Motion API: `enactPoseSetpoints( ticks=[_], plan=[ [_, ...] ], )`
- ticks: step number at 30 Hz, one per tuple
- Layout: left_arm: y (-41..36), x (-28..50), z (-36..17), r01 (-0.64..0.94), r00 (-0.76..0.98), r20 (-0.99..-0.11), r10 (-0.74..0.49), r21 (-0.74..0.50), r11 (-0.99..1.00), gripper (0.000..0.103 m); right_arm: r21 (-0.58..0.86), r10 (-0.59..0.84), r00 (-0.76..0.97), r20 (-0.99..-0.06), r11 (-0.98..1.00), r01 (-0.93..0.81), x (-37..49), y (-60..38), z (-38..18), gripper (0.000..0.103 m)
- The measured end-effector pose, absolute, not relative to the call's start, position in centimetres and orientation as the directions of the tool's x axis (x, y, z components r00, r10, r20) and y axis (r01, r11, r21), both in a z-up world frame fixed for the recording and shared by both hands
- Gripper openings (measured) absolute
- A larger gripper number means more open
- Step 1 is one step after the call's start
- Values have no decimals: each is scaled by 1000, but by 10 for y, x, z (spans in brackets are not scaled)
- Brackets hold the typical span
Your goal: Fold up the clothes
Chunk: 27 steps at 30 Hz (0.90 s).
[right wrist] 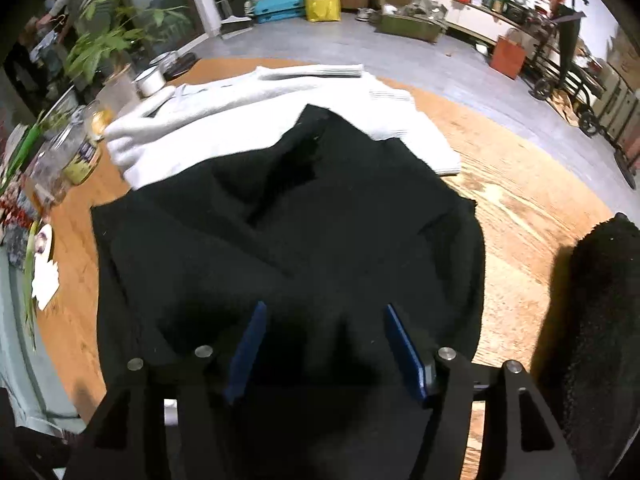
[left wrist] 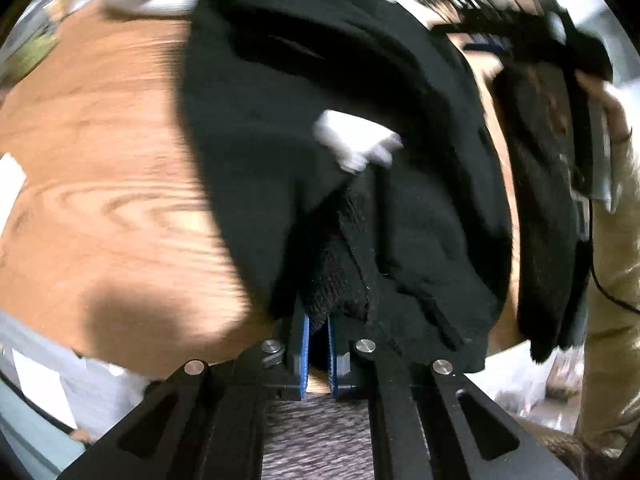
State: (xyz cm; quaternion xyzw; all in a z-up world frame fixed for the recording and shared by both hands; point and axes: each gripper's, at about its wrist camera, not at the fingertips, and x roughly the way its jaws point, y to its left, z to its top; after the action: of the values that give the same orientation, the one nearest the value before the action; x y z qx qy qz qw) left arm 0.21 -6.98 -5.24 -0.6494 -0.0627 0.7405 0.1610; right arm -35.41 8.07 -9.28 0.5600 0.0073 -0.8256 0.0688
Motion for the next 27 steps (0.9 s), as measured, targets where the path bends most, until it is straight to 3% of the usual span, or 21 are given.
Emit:
enactPoseSetpoints(
  ticks=[13,15,16,17,19,21,27],
  plan=[
    [-168,25,-81,43,-131,-898,421,-429,-902,7,162,-188,-343,-920,-981,105,-433,39,-93,72],
    [-171,27,-90,59,-119,-891,438,-447,-893,7,166,-196,-320,-927,-979,121,-440,32,-102,59],
    [-173,29,-94,69,-112,-887,447,-456,-887,7,176,-209,-307,-929,-975,133,-441,29,-106,29],
    [-174,30,-97,74,-106,-887,450,-458,-886,7,180,-217,-291,-932,-973,148,-443,25,-110,14],
    [-175,29,-101,80,-98,-884,457,-464,-882,7,120,-184,-281,-942,-966,229,-441,12,-110,7],
    [-175,26,-102,82,-92,-882,463,-470,-879,7,55,-149,-310,-939,-955,293,-440,1,-100,6],
    [-175,18,-99,108,-73,-881,467,-473,-875,12,14,-137,-442,-887,-963,271,-478,-24,-53,5]
  ],
)
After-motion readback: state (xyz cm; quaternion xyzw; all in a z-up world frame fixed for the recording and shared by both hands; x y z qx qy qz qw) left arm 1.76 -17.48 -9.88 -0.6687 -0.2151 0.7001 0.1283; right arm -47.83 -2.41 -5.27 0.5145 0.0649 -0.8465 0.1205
